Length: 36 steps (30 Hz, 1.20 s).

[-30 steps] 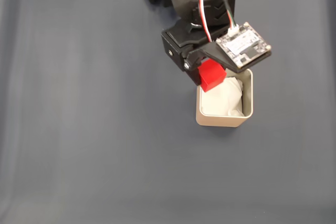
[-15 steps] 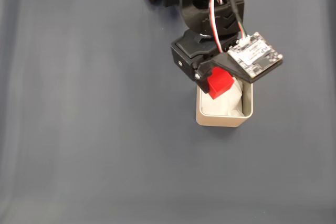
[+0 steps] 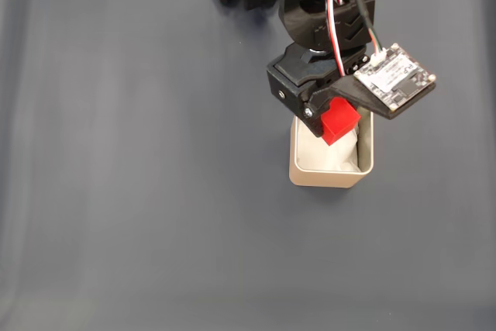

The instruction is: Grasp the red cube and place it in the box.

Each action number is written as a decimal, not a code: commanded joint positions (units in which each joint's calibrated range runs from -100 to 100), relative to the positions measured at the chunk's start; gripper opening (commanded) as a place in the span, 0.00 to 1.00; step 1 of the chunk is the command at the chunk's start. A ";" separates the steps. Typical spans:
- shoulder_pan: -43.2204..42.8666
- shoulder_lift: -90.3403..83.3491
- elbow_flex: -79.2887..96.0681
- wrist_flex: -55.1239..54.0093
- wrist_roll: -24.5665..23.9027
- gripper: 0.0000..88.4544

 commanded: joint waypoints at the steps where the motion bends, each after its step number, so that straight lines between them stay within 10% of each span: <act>1: -0.75 -0.09 -3.25 -0.73 -0.34 0.00; 12: -0.39 0.17 -3.34 -0.73 -0.73 0.03; 23: 1.60 0.87 -6.35 1.07 -2.15 0.45; 36: 1.60 1.04 -7.54 3.28 -2.74 0.51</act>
